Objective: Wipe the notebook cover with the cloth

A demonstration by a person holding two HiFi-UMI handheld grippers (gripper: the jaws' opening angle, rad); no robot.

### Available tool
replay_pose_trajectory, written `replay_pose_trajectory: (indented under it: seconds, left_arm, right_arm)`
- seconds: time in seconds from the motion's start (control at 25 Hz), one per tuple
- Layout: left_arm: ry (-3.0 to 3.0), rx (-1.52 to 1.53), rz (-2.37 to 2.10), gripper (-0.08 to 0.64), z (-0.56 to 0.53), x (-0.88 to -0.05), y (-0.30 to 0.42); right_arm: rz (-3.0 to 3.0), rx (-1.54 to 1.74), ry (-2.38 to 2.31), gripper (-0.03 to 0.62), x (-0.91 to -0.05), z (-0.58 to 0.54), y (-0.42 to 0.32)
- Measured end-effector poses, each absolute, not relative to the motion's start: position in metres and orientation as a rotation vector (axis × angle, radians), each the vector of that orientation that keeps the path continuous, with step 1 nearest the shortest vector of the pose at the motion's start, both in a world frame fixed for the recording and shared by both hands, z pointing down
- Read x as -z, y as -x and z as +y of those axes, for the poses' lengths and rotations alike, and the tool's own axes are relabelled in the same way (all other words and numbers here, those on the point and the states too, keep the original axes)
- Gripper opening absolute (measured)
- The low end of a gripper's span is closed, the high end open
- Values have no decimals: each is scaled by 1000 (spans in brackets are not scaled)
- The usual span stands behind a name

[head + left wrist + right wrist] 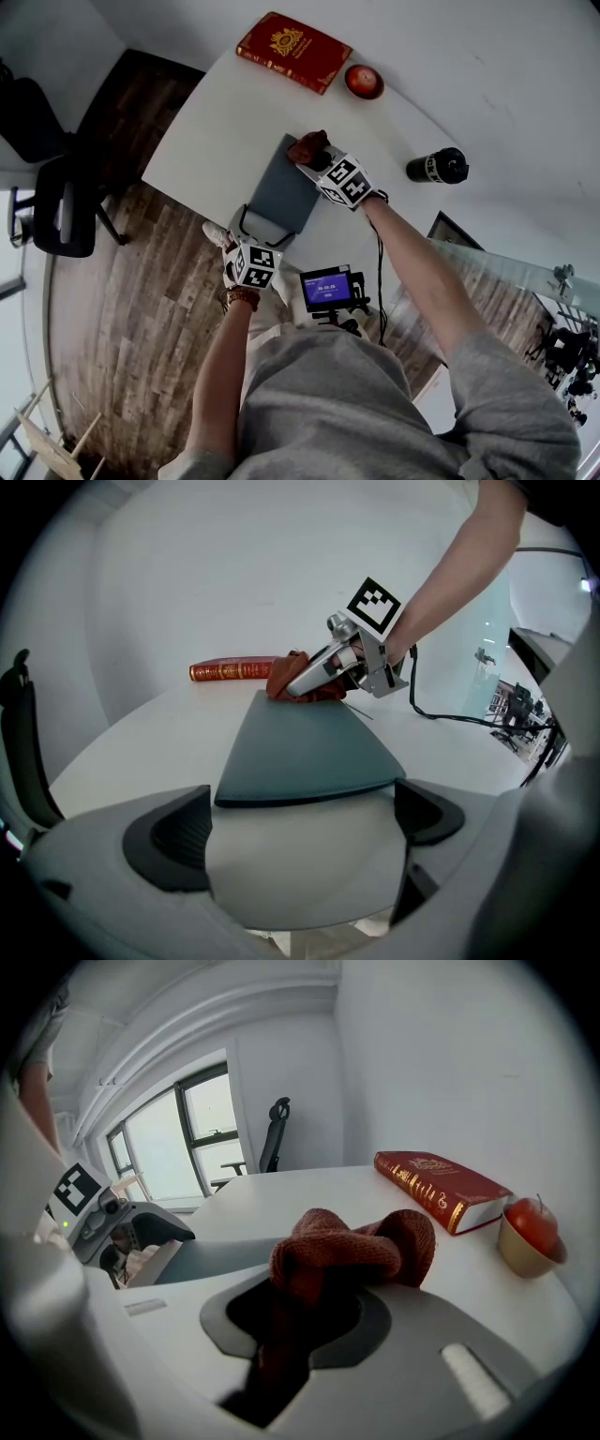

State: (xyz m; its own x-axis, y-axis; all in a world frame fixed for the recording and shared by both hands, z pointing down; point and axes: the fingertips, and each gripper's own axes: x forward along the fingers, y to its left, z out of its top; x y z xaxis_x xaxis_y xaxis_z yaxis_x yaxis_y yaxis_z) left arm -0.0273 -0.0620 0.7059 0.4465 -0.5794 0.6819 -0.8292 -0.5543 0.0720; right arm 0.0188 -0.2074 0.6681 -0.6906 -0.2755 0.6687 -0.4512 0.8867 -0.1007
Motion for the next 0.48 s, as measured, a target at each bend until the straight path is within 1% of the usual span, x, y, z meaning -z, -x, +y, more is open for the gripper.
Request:
replay_pose_trajectory:
  seconds: [0.48]
  left_arm:
    - [-2303,-862,-1190,601,-62,-706,28]
  right_arm:
    - [-2376,-359,-444,84,-668,-185,-9]
